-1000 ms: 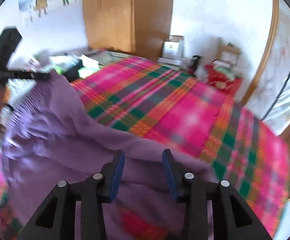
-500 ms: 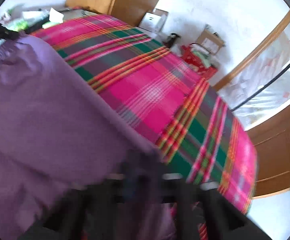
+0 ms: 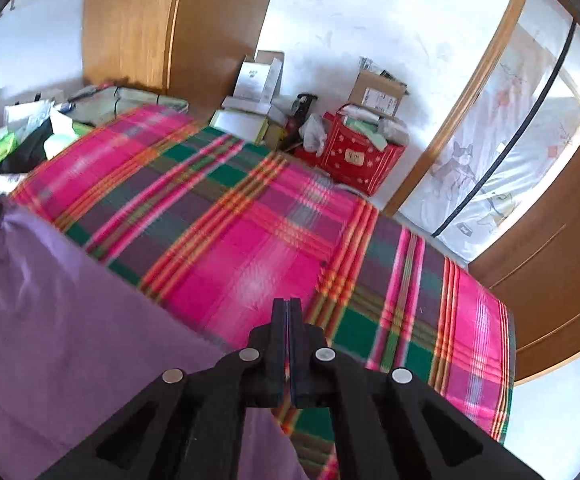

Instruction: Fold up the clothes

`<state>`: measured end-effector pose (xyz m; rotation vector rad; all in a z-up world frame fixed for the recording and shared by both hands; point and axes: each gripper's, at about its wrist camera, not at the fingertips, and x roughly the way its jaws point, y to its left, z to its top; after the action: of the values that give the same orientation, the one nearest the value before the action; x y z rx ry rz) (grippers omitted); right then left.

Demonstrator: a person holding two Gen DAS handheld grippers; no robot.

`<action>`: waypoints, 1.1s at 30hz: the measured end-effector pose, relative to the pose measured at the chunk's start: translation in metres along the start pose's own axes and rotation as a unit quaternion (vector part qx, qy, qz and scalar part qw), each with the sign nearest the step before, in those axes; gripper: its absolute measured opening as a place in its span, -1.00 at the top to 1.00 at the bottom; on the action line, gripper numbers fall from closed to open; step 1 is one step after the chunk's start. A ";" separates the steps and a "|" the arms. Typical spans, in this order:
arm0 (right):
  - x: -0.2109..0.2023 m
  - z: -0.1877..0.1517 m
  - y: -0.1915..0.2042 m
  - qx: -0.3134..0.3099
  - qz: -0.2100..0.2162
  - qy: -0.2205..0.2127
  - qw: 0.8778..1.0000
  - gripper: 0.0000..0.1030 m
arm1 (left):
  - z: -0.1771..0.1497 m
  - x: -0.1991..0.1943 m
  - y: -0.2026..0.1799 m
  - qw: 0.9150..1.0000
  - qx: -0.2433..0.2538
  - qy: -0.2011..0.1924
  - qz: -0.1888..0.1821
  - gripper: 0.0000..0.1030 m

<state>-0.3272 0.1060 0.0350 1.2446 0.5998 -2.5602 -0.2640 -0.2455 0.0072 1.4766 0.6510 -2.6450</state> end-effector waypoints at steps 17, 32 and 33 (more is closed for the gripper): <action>-0.096 -0.137 -0.048 0.067 0.074 -0.004 0.995 0.45 | -0.057 -0.077 -0.043 0.998 0.037 0.011 -0.052 0.49; -0.126 -0.207 -0.043 0.094 0.100 -0.017 0.990 0.27 | -0.178 -0.083 -0.209 0.959 0.242 0.073 -0.127 0.15; -0.126 -0.209 -0.044 0.096 0.104 -0.016 0.990 0.26 | -0.182 -0.083 -0.215 0.958 0.249 0.072 -0.123 0.15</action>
<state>-0.1213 0.2438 0.0302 1.2483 0.2075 -2.5018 -0.1236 0.0057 0.0645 1.8236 0.1804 -3.0762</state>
